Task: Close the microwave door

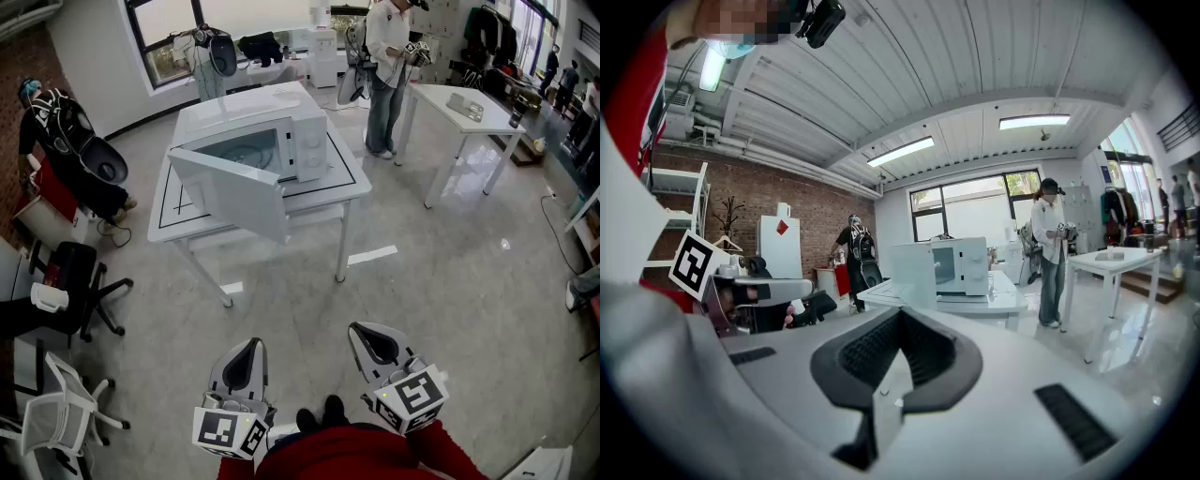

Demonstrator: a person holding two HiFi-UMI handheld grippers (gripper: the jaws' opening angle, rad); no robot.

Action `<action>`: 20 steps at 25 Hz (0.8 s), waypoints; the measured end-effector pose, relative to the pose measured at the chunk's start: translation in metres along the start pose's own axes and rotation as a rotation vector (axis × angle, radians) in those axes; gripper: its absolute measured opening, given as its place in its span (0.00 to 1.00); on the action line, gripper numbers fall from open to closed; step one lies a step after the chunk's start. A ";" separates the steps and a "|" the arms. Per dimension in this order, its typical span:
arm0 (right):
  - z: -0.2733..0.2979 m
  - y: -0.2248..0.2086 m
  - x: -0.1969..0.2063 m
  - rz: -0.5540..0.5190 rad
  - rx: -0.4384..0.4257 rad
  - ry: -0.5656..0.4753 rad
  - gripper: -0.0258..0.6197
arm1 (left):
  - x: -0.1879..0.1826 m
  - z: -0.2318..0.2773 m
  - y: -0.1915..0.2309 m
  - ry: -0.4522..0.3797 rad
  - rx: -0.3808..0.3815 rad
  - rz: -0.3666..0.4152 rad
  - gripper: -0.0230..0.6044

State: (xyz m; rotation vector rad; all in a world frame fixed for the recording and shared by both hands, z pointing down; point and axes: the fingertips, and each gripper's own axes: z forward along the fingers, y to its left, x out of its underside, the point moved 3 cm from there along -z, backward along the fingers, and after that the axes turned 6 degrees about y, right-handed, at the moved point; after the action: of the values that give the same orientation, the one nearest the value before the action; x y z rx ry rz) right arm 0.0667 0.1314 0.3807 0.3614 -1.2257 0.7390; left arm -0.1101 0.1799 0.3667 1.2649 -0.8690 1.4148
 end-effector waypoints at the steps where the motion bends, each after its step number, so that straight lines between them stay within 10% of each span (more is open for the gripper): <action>1: 0.000 0.000 0.000 -0.001 0.000 0.001 0.06 | -0.001 0.000 0.000 0.000 -0.001 0.000 0.05; 20: 0.003 -0.002 -0.003 -0.036 -0.002 -0.029 0.06 | 0.007 0.004 0.000 0.015 0.001 -0.008 0.05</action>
State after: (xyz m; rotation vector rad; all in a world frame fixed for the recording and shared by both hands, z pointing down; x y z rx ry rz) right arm 0.0657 0.1274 0.3789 0.3925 -1.2440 0.7040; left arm -0.1086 0.1773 0.3742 1.2557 -0.8531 1.4165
